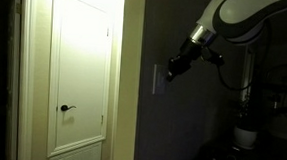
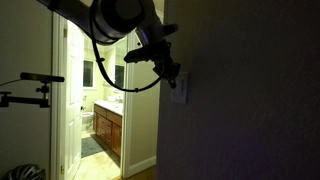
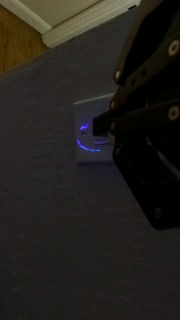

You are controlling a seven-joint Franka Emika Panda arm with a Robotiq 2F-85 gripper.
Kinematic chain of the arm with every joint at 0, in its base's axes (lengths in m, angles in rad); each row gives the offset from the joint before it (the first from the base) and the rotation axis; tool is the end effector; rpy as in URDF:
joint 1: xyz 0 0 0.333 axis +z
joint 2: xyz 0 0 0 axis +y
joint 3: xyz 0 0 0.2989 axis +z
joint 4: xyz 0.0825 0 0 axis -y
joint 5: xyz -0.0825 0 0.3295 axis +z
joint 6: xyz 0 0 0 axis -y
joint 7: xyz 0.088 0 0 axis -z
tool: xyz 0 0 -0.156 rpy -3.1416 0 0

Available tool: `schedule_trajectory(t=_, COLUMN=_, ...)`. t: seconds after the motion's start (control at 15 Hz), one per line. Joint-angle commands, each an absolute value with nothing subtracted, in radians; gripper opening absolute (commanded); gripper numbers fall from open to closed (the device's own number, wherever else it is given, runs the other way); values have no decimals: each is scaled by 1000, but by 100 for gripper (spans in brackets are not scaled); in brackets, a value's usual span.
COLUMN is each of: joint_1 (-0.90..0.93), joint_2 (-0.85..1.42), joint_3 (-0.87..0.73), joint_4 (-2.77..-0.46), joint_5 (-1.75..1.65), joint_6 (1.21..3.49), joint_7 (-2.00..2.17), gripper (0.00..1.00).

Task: Turn on the light

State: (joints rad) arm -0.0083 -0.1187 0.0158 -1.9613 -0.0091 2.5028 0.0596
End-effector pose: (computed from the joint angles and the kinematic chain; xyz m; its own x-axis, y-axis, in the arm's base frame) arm 0.5512 0.0043 0.5613 0.7890 -0.0453 0.6128 -0.0372 -0.9990 -0.0259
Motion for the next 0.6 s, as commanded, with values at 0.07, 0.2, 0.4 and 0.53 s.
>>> schedule_trajectory(t=0.07, joint_1=-6, joint_2=-82, joint_3=15, joint_4=-1925, joint_5=-3, joint_6=2572, joint_7=89, gripper=3)
schedule_trajectory(t=0.2, joint_1=-5, joint_2=-66, joint_3=14, joint_4=-1910, joint_5=3, joint_6=2586, joint_7=91, gripper=3)
schedule_trajectory(t=0.4, joint_1=-4, joint_2=-36, joint_3=14, joint_4=-1881, joint_5=8, joint_6=2600, joint_7=97, gripper=3)
schedule_trajectory(t=0.53, joint_1=-3, joint_2=-21, joint_3=14, joint_4=-1865, joint_5=9, joint_6=2602, joint_7=104, gripper=3)
